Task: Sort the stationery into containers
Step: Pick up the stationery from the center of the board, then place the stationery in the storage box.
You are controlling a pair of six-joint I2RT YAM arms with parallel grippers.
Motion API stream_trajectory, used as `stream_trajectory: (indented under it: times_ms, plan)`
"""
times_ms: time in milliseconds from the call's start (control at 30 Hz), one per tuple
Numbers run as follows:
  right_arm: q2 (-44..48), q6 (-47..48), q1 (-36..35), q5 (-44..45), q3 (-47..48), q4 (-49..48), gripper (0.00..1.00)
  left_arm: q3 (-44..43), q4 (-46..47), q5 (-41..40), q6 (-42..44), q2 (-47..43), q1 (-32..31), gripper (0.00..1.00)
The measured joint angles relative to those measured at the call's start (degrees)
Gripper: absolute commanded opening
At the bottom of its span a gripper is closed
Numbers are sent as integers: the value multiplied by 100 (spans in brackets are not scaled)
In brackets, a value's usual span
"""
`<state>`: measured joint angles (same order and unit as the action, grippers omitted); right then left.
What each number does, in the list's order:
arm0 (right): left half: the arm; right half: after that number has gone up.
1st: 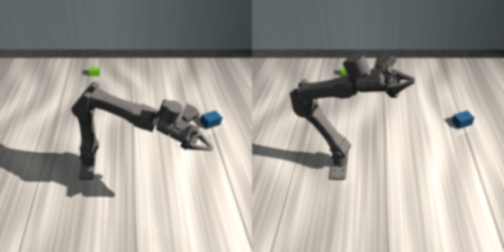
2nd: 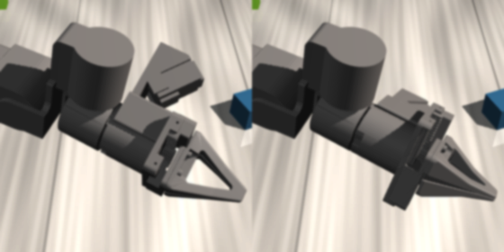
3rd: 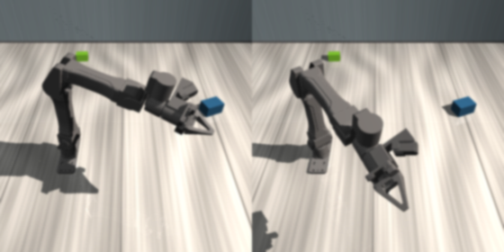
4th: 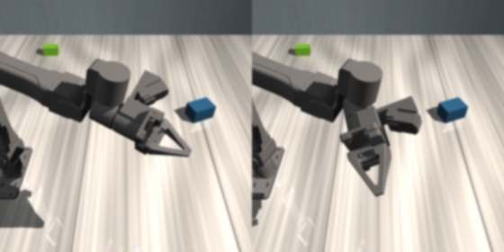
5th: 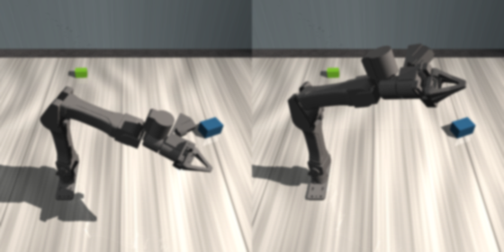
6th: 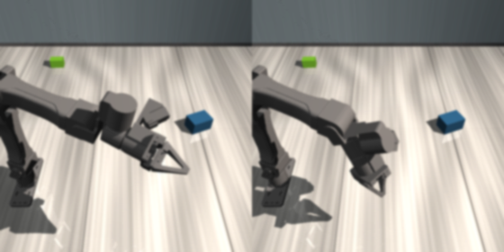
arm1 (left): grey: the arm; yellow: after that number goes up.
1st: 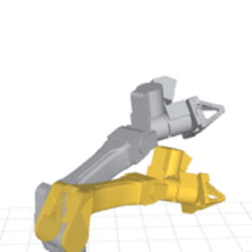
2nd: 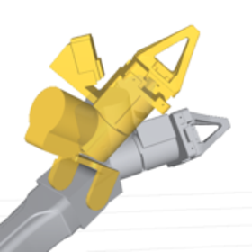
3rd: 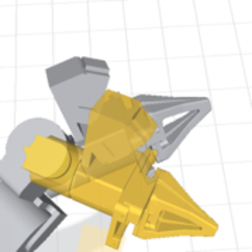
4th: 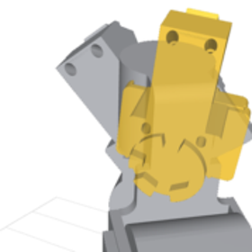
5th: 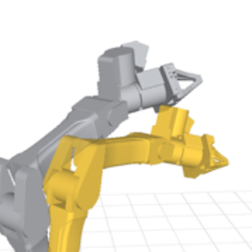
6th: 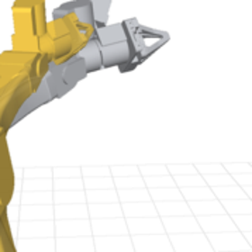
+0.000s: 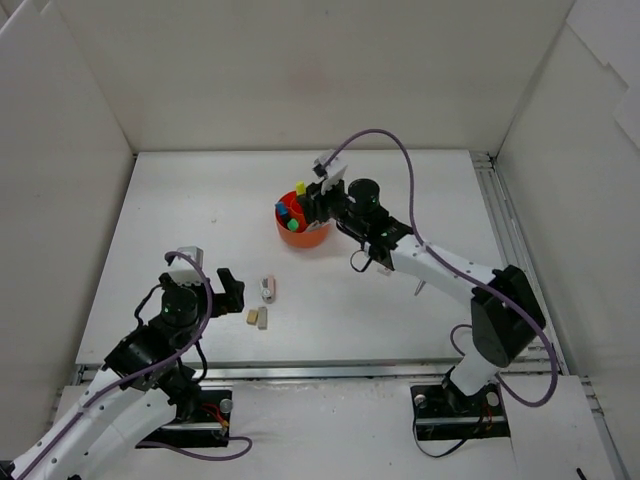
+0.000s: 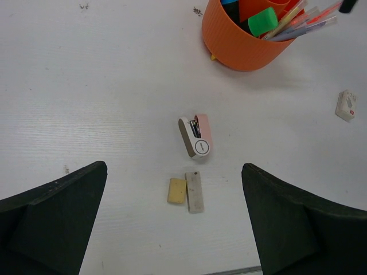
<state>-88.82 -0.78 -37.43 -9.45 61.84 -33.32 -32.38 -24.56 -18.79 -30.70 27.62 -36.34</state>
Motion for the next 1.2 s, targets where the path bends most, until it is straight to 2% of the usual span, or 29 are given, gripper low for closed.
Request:
stream_trajectory:
  times_ms: [200, 433, 733, 1200]
  plan:
    - [-1440, 1224, -55, -1652, 1419, -516, 0, -111, -227, -57, -195, -39, 2, 99]
    - [-2315, 2046, -24, -3003, 1991, -621, 2, -116, -417, -103, -417, -44, 2, 99]
    - [-3005, 2168, 382, -4837, 2653, -640, 4, -116, -573, -208, -741, -39, 2, 100]
    - [-3657, 1869, 758, -5904, 2804, -682, 7, -116, -632, -319, -986, 186, 2, 99]
